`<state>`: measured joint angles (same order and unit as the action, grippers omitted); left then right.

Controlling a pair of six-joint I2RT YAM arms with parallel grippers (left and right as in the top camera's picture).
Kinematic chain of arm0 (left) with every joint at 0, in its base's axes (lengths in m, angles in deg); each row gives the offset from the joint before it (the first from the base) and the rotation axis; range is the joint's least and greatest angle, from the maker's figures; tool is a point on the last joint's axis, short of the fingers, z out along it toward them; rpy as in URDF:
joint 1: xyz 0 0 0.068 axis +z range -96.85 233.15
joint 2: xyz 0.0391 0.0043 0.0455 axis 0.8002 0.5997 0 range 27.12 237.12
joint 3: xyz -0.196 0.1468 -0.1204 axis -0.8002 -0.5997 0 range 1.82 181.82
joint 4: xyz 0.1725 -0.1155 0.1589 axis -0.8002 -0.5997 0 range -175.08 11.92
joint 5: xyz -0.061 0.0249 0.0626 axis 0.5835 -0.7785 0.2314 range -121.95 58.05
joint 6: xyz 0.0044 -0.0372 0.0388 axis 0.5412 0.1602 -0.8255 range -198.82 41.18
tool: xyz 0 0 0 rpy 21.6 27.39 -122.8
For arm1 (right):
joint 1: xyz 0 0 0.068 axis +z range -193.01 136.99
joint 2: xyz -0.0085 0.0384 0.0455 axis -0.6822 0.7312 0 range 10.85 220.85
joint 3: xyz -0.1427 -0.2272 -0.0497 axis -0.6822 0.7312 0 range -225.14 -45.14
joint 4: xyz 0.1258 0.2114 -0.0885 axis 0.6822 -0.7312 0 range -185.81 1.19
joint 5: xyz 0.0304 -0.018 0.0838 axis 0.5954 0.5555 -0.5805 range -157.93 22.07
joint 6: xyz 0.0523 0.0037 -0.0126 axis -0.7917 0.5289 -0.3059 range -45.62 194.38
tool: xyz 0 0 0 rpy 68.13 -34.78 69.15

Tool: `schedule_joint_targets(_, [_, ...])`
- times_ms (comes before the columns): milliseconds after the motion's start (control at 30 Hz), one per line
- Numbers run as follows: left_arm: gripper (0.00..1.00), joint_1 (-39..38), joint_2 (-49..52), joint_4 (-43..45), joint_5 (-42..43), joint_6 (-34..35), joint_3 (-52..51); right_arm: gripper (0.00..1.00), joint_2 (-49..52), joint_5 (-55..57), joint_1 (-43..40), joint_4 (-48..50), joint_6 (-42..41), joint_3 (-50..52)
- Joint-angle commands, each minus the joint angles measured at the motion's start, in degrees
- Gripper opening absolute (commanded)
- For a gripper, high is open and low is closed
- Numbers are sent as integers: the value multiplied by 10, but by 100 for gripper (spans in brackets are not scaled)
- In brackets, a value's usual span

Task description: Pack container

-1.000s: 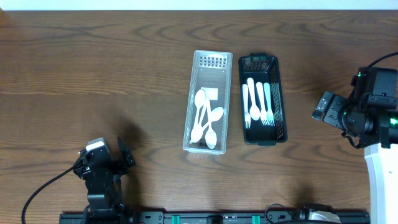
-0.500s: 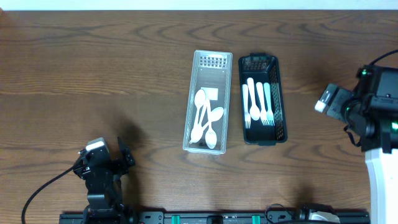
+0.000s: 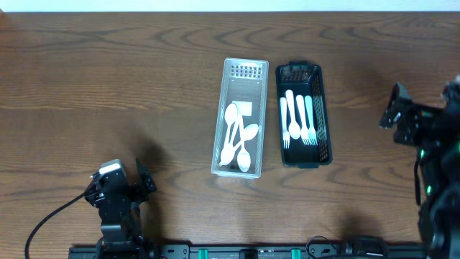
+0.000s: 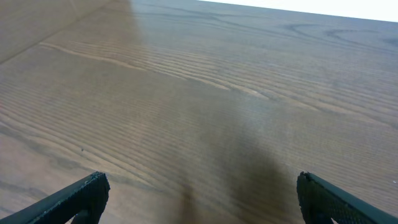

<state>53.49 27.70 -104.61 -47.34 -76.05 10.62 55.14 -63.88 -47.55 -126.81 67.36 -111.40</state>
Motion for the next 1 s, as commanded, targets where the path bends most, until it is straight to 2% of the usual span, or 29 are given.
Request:
schedule_joint_targets(0, [98, 3, -3, 1, -5, 0, -12, 99, -43, -37, 8, 30, 20, 78])
schedule_joint_targets(367, [98, 3, -3, 1, -5, 0, -12, 99, -174, -125, 10, 169, 20, 385])
schedule_joint_targets(533, [98, 3, -3, 1, -5, 0, -12, 99, -268, -124, 43, 215, 20, 491])
schedule_joint_targets(767, [98, 3, -3, 1, -5, 0, -12, 99, -386, -111, 76, 214, 20, 546])
schedule_joint_targets(967, [98, 3, -3, 1, -5, 0, -12, 99, -440, -69, 91, 188, 20, 553])
